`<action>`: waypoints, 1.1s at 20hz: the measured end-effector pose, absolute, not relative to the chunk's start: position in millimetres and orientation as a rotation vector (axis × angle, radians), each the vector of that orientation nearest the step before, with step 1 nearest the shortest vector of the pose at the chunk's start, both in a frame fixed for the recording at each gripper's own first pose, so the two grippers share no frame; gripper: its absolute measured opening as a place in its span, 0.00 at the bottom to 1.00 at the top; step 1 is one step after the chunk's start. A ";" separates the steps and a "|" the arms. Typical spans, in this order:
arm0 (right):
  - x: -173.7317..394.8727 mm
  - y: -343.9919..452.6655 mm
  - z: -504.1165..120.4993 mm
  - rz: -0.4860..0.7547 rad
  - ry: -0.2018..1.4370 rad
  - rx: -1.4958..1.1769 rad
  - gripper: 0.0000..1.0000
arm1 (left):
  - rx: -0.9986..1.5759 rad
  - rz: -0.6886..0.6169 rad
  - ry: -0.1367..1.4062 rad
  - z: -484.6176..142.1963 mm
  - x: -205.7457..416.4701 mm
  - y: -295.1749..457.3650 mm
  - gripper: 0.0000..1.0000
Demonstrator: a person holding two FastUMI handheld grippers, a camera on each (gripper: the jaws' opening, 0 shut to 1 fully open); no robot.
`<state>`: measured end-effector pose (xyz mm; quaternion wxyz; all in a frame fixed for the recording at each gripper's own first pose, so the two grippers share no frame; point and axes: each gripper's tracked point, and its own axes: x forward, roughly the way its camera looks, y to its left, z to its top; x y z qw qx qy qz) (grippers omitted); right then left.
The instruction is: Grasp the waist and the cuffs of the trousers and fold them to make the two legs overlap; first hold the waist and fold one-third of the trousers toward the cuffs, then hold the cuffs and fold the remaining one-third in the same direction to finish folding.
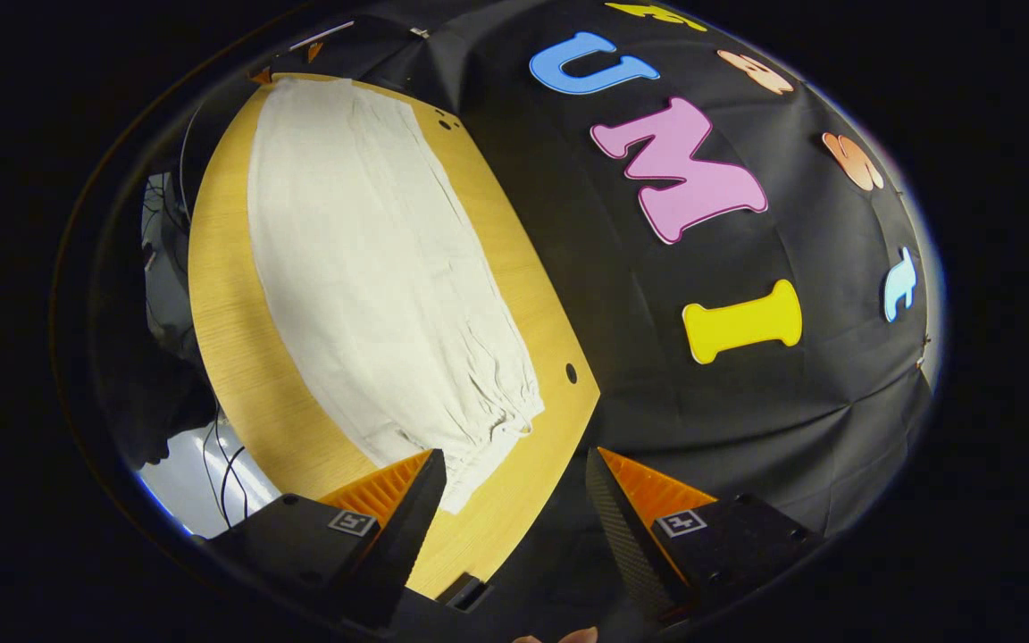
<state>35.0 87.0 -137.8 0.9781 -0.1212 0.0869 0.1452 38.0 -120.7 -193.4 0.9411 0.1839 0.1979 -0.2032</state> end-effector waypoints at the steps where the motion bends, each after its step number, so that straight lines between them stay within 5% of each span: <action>1: 36.3 87.8 -143.7 0.304 0.178 -0.260 0.97 | 0.398 -0.434 0.407 -195.9 40.3 -124.2 0.96; 14: 49.2 106.5 -208.7 0.428 0.231 -0.358 0.97 | 0.581 -0.477 0.469 -207.4 105.3 -111.6 0.89; 20: 63.7 116.3 -231.6 0.529 0.224 -0.461 0.97 | 0.613 -0.520 0.523 -207.9 135.1 -117.5 0.63; 21: 66.8 118.5 -235.8 0.551 0.224 -0.478 0.97 | 0.609 -0.526 0.537 -209.1 136.8 -119.0 0.37; 22: 70.5 120.9 -239.6 0.573 0.222 -0.498 0.97 | 0.611 -0.531 0.548 -208.8 138.9 -118.9 0.34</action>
